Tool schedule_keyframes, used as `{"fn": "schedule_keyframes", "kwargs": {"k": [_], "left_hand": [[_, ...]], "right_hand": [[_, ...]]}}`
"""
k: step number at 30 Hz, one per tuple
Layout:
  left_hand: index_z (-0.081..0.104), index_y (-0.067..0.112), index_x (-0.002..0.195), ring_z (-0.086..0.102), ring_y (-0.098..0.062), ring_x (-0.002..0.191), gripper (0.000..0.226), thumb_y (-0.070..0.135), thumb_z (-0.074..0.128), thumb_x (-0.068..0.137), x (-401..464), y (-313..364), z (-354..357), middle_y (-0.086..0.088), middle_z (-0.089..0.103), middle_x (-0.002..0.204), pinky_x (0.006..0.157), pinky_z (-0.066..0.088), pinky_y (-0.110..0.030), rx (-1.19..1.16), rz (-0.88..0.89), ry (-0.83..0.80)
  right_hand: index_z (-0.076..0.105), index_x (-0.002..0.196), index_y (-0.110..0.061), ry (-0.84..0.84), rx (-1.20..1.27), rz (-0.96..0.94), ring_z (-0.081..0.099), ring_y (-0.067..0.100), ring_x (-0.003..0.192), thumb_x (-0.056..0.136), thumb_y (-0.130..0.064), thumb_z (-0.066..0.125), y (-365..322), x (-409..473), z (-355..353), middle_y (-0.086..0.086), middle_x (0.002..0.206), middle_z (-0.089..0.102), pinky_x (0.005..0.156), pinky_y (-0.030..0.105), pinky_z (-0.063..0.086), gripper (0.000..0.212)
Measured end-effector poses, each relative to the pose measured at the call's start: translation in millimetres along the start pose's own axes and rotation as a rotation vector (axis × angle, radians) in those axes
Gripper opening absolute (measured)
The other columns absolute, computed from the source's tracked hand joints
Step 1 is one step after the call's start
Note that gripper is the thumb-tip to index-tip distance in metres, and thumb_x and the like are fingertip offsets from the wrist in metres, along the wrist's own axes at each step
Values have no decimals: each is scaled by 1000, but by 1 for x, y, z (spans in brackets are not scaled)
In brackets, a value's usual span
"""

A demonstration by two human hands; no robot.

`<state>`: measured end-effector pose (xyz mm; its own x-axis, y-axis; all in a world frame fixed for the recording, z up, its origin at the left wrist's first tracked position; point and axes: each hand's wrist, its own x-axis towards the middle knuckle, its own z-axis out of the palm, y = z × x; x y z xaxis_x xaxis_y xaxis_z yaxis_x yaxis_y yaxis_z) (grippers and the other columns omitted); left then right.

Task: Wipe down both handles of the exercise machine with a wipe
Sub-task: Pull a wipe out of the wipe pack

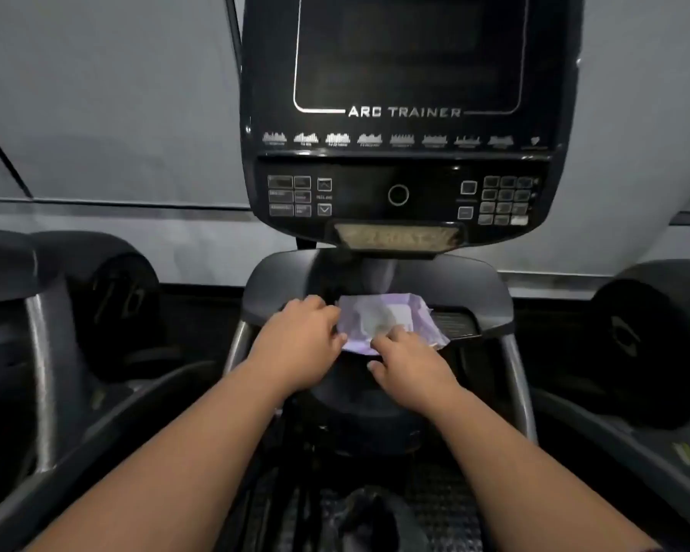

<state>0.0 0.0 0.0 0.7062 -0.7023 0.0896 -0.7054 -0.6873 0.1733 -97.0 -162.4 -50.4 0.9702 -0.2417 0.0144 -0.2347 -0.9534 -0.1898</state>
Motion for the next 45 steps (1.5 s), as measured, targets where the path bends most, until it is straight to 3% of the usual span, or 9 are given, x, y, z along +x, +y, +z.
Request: {"fn": "schedule_keyframes", "kwargs": {"k": [5,10,18,23,27,32,34,38,45], "left_hand": [[45,25,143,46,-32,129,48,38,51,97,30,-4,68,-6,44,145,99,47,-46,77,33,-115],[26,26,156,31,-35,145,62,25,47,98,48,4,106,-6,12,169,113,37,-50,56,46,-242],[30,24,155,28,-36,147,60,33,52,99,48,10,116,-8,11,169,117,33,-49,28,25,-212],[31,24,153,32,-34,144,60,34,52,98,43,13,99,-8,16,168,116,34,-47,-23,-12,-158],[34,25,153,34,-23,144,56,30,52,100,29,33,58,1,25,164,116,36,-39,-295,-31,9],[60,31,136,54,-6,123,41,23,57,96,-22,61,-21,13,57,134,109,42,-26,-727,-68,236],[67,32,106,62,-8,100,19,24,58,92,-53,62,-52,11,64,106,93,50,-33,-766,-99,327],[60,30,93,61,-4,88,7,23,59,91,-126,51,-109,12,62,93,85,52,-32,-824,-142,493],[69,25,101,65,-10,88,16,21,56,92,-238,12,-166,13,65,93,79,55,-35,-680,-25,934]], "right_hand": [[60,118,-16,188,-130,18,59,34,100,93,-25,58,16,35,44,13,115,61,74,41,48,26],[68,77,-17,295,-258,75,58,33,59,60,-16,86,29,51,60,12,72,61,52,31,29,26],[67,78,-17,252,-263,66,60,34,67,62,-7,80,32,54,63,10,76,62,55,33,31,23],[56,85,-11,371,385,352,53,27,74,95,-11,52,26,44,40,1,87,55,57,38,38,12],[56,80,-4,437,1177,480,73,29,77,93,-2,48,11,11,-4,16,81,70,70,44,57,16],[55,87,-4,408,1810,356,71,27,53,100,3,42,-41,-49,-76,34,82,67,49,33,59,19],[60,92,-7,346,1919,211,72,26,56,96,-23,61,-70,-75,-96,31,87,72,49,33,59,16],[66,106,1,140,1826,40,75,32,73,44,-43,98,-134,-118,-136,32,92,72,62,38,61,82],[69,73,-12,-9,1822,-183,62,30,66,74,-14,77,-244,-149,-159,27,74,67,59,34,52,9]]}}
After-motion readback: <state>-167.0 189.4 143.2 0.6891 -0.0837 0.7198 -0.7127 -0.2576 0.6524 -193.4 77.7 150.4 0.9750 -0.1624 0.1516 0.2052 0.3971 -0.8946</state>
